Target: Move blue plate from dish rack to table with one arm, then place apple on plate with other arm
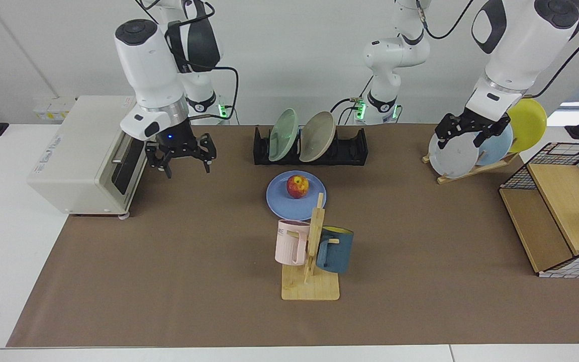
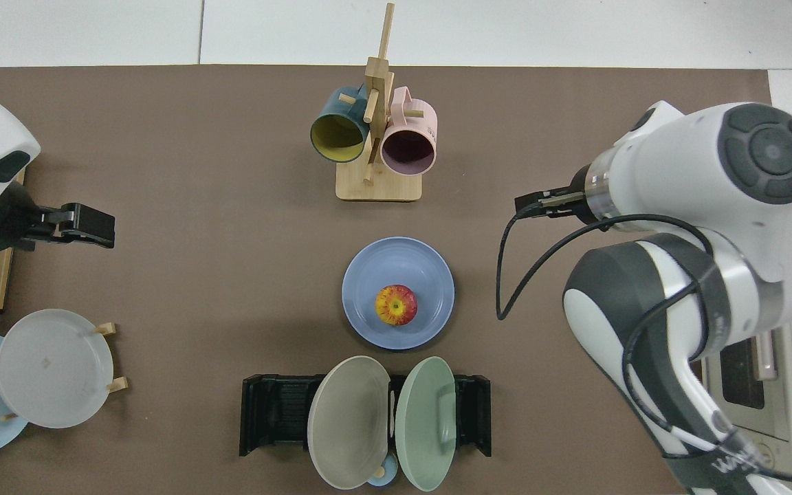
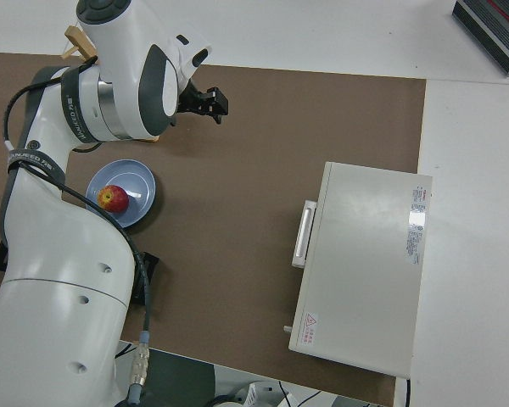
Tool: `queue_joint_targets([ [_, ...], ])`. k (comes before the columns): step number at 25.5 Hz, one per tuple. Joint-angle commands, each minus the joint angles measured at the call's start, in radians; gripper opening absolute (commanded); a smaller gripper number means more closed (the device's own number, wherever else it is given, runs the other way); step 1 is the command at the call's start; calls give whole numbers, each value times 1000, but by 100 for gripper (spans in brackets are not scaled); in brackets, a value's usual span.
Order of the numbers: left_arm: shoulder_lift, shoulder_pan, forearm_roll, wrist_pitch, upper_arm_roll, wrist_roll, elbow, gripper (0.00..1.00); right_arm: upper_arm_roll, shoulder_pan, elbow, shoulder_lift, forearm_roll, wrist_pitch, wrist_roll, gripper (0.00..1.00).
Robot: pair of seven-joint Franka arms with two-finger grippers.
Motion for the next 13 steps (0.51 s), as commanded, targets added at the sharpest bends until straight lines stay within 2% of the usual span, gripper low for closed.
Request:
queue_joint_targets([
  [1, -16, -20, -48, 47, 18, -6, -19, 100, 13, -71, 25, -13, -3, -98, -75, 100],
  [3, -17, -18, -85, 57, 18, -6, -22, 100, 14, -87, 36, -13, -2, -111, -78, 100],
  [9, -20, -19, -84, 57, 18, -3, -26, 100, 13, -102, 131, -4, 3, -175, -76, 100],
  [13, -20, -22, -81, 55, 18, -3, -26, 100, 5, -125, 139, -11, 8, -201, -68, 100],
])
